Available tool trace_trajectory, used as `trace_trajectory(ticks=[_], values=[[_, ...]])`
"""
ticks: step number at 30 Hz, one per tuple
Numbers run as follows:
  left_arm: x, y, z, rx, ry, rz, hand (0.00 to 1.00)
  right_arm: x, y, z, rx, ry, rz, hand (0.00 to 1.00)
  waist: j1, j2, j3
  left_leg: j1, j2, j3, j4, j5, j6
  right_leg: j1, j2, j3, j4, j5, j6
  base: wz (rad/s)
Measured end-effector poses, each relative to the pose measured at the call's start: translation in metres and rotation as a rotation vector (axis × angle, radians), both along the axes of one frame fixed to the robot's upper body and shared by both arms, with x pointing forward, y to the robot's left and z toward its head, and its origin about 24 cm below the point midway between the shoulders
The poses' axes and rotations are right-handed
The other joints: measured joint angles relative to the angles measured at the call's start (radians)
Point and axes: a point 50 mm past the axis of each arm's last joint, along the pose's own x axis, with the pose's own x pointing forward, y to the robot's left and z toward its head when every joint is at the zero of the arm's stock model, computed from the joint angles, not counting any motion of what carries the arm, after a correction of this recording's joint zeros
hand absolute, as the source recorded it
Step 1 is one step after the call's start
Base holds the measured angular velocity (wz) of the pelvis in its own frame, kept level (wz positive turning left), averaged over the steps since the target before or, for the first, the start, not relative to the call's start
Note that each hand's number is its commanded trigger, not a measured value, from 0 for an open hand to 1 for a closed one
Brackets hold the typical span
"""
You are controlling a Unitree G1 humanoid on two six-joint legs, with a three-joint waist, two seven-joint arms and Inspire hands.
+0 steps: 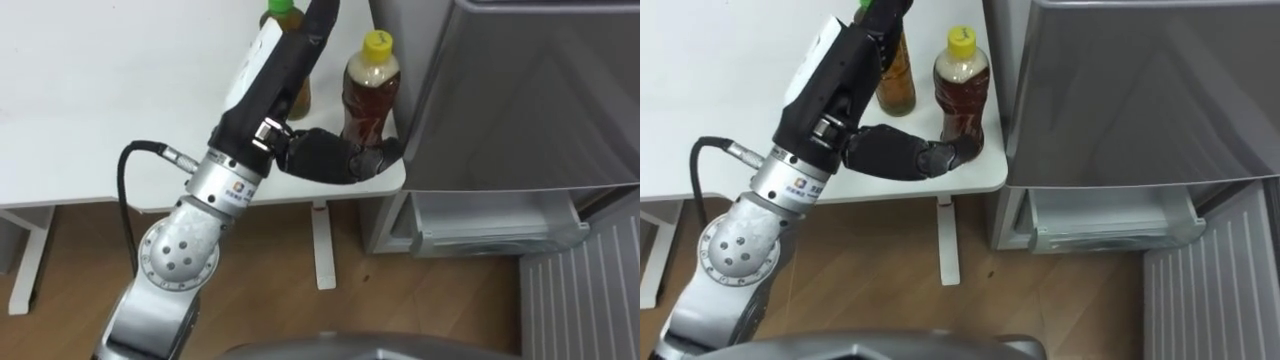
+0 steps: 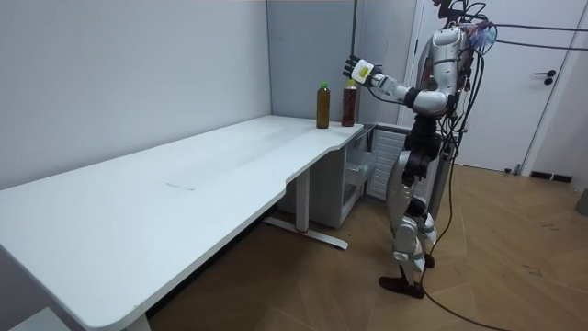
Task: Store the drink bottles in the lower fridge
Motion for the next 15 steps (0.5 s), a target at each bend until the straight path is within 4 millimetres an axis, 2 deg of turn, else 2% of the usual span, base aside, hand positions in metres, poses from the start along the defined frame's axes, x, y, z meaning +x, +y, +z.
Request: trace_trajectory(ticks=[5, 12, 15], values=[[0.001, 0.000, -0.003, -0.007, 0.016, 0.000, 0.00, 0.004, 0.001, 0.000, 0.009, -0.013, 0.002, 0.00, 0.001, 0.001, 0.0002, 0.001, 0.000, -0.001, 0.001, 0.000, 0.000, 0.001, 0.000, -0.001, 0.000, 0.000, 0.000, 0.00], [0.006, 0.007, -0.037, -0.106, 0.253, -0.009, 0.00, 0.008, 0.001, 0.000, -0.009, -0.030, 0.033, 0.00, 0.005, -0.002, 0.0023, 0.014, 0.003, 0.023, -0.004, 0.000, 0.000, 0.002, 0.002, 0.029, 0.003, 0.000, 0.000, -0.10], [0.003, 0.007, -0.042, -0.116, 0.293, -0.027, 0.00, 0.008, 0.000, 0.000, -0.011, -0.025, 0.031, 0.00, 0.005, -0.006, 0.0038, 0.012, 0.004, 0.024, -0.004, 0.000, 0.000, -0.001, 0.003, 0.036, 0.003, 0.000, 0.000, -0.01]])
